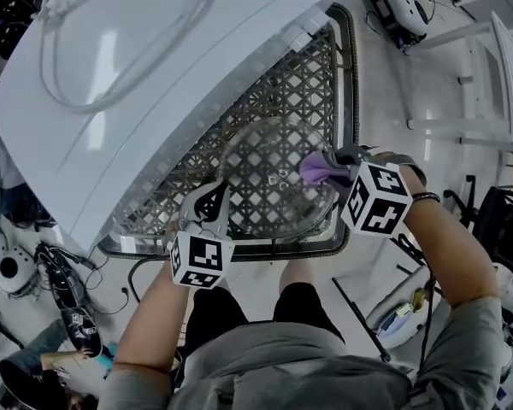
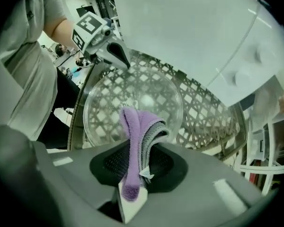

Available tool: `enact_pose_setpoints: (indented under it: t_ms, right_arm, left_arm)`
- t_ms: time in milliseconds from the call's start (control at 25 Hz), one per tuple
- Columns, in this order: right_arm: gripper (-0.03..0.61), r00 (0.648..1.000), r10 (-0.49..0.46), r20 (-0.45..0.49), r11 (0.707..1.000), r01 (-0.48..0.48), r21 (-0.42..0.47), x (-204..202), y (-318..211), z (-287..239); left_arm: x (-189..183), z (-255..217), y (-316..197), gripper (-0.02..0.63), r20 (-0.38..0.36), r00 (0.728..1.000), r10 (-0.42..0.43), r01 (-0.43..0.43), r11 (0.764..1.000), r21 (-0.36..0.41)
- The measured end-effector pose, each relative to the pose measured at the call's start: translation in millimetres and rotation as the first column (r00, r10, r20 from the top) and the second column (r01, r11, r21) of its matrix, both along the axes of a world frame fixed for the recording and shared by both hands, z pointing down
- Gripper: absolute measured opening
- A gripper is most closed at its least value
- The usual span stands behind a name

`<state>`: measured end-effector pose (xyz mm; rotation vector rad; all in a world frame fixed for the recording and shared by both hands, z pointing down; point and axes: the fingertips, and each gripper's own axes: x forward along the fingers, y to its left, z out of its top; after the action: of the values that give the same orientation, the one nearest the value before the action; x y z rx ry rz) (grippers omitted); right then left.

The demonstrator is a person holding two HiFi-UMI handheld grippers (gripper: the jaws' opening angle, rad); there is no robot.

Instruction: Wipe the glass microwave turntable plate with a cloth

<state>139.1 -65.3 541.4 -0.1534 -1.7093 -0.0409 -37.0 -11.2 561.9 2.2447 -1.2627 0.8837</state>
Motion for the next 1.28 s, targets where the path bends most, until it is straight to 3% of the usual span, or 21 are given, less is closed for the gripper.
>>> enact_pose_setpoints:
  t_ms: [200, 360, 560, 920, 1280]
  right_arm:
    - [0.1, 0.976, -0.067, 0.208, 0.997, 0.076, -0.032, -85.3, 49.7, -3.4]
    - [0.1, 0.964, -0.115, 0.238, 0.993, 0.118, 0.001, -134.5, 63.2, 8.0]
    - [0.1, 0.966, -0.112, 0.234, 0.994, 0.107, 0.036, -153.5, 62.9, 13.5]
    - [0.098, 0.978, -0.133, 0.162, 0.99, 0.123, 0.066, -129.3, 59.8, 14.5]
    - [0.099, 0.999, -0.033, -0.015, 0.995, 0.034, 0.091, -2.6, 29.0, 12.7]
  left_arm:
    - [0.1, -0.3, 0.1, 0.0, -0.017, 1.0, -0.005, 0.005, 1.0, 0.005]
    - [0.3, -0.7, -0.4, 0.0, -0.04, 0.999, -0.002, 0.003, 1.0, 0.007]
    - [-0.5, -1.1, 0.0, -0.002, -0.041, 0.999, 0.01, -0.01, 1.0, 0.011]
    - [-0.7, -1.6, 2.0, -0.002, -0.015, 1.0, 0.026, -0.026, 0.999, 0.02]
    - [-0.8, 1.6, 1.2, -0.001, -0.005, 1.0, 0.022, -0.022, 1.0, -0.004]
